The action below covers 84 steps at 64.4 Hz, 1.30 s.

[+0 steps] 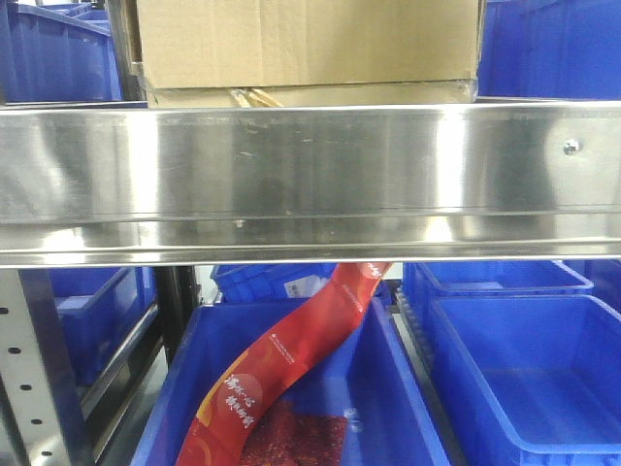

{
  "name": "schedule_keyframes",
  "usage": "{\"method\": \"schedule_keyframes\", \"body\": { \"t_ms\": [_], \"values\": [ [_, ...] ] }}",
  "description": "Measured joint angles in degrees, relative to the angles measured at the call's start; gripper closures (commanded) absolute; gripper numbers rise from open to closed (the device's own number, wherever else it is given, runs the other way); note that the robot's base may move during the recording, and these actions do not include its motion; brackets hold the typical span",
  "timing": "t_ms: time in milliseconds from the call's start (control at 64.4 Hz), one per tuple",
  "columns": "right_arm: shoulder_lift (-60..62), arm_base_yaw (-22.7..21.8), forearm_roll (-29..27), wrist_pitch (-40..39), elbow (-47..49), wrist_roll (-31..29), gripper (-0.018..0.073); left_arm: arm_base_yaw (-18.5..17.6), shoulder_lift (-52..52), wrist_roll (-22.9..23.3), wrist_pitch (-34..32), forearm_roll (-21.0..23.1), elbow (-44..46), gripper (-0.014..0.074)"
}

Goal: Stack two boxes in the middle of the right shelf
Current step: 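Raise and push the boxes onto the middle shelf with both grippers, then open both grippers and withdraw them from the boxes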

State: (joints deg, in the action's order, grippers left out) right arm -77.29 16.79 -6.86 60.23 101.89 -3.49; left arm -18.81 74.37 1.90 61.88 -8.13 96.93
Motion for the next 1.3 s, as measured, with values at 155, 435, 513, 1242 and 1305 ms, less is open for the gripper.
{"method": "schedule_keyframes", "body": {
  "t_ms": [155, 435, 513, 1242, 1305],
  "values": [
    [8.7, 0.0, 0.1, -8.3, -13.5, -1.5, 0.0727, 0.0, -11.8, 0.0, -12.0, -0.1, -15.7, 0.0708],
    [23.3, 0.0, 0.1, -25.4, -41.1, -3.1, 0.0727, 0.0, -32.3, 0.0, -29.9, -0.1, -42.0, 0.0708],
    [27.2, 0.0, 0.1, -30.3, -48.6, -3.3, 0.0727, 0.0, -36.6, 0.0, -32.8, -0.1, -48.8, 0.0708],
    [42.7, 0.0, 0.2, -48.9, -70.1, -3.5, 0.0727, 0.0, -49.6, 0.0, -50.0, -0.1, -69.9, 0.0708],
    [42.7, 0.0, 0.2, -48.9, -70.1, -3.5, 0.0727, 0.0, -49.6, 0.0, -50.0, -0.1, -69.9, 0.0708]
  ]
}}
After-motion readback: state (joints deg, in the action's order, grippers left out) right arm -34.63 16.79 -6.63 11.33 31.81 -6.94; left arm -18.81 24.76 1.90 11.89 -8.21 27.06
